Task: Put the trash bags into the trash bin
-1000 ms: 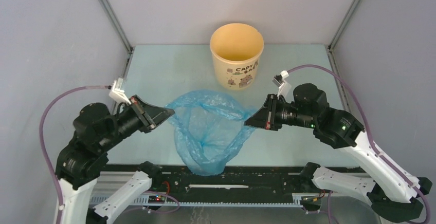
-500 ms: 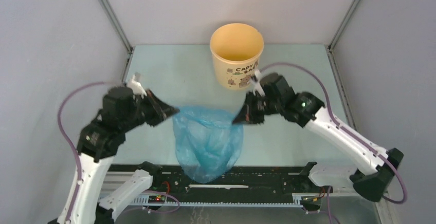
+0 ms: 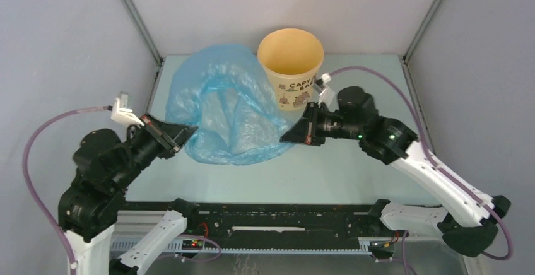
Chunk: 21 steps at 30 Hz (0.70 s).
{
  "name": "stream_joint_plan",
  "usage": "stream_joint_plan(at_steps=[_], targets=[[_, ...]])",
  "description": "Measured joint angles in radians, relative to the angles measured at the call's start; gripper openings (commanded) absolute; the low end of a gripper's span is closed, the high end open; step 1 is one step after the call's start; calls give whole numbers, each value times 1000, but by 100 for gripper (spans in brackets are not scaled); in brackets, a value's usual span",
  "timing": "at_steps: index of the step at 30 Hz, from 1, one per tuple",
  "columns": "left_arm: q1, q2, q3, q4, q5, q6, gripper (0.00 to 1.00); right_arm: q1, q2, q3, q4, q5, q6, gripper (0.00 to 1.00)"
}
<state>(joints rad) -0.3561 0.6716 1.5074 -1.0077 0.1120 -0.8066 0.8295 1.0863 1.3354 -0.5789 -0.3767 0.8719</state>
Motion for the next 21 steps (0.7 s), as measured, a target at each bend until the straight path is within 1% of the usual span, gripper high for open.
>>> stream_joint_plan(at_steps=[1,3,6,8,12,14,17,19,20,21], targets=[[1,-14,-41,-22,-10,-2,0,-3,0,-43,-12,2,7,0],[2,-16,-69,-53,-24,-4,0,-3,36,-92,-32,5,10,0],[4,-5,-53,-64,-20,3,0,-7,61,-113,-46,0,18,0],[4,15,9,-66,-5,8,0,-15,56,-101,-36,-11,31,0],[5,93,260,-44,-3,23,0,-21,56,-5,-11,-31,54,0],[5,109,354,-21,-5,21,0,-16,61,64,-3,-34,58,0],[5,108,410,-10,-13,19,0,-11,68,167,4,-35,57,0],[5,108,414,-8,-28,20,0,-11,68,204,8,-37,53,1],[5,110,413,-14,-42,20,0,-15,68,214,12,-38,51,3],[5,112,412,-19,-55,21,0,-20,67,217,16,-42,51,7]])
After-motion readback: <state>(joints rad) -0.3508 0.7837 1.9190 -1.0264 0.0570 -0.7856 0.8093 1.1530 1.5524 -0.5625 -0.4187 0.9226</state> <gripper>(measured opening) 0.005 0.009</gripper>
